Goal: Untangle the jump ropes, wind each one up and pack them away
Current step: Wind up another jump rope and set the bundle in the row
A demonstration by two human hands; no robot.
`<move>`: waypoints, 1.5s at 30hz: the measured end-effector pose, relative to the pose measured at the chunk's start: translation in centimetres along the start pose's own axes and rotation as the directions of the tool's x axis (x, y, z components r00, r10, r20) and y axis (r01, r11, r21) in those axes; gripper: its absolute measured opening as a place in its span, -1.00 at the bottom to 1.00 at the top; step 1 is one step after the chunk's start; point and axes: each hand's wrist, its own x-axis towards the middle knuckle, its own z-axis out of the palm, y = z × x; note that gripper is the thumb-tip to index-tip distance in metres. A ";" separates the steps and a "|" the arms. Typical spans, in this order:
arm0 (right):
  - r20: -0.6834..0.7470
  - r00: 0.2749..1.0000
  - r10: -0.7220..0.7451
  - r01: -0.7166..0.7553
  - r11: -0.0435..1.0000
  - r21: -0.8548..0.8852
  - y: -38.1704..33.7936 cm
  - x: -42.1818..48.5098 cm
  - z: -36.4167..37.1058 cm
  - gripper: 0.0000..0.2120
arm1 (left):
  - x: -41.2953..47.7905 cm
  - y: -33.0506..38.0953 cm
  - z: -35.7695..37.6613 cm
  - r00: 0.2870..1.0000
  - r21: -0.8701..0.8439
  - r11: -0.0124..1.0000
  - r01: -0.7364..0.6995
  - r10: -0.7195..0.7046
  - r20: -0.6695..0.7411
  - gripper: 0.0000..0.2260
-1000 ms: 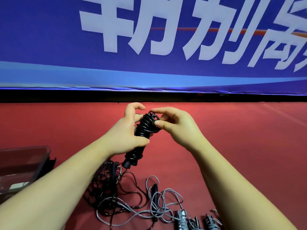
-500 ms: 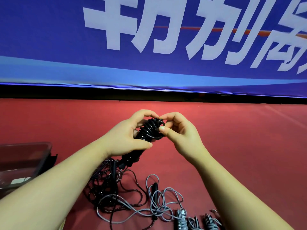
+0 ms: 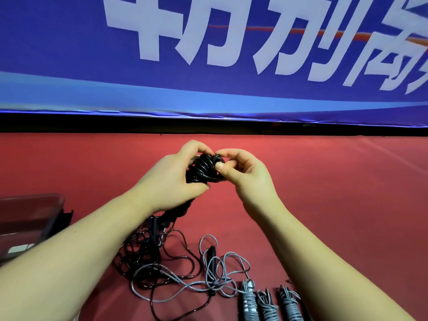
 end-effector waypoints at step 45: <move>-0.005 1.000 -0.017 0.017 0.997 0.076 0.6 1.6 -2.3 -0.79 | -1.1 0.3 -0.1 0.973 -0.207 0.971 0.124 -0.078 0.217 -0.34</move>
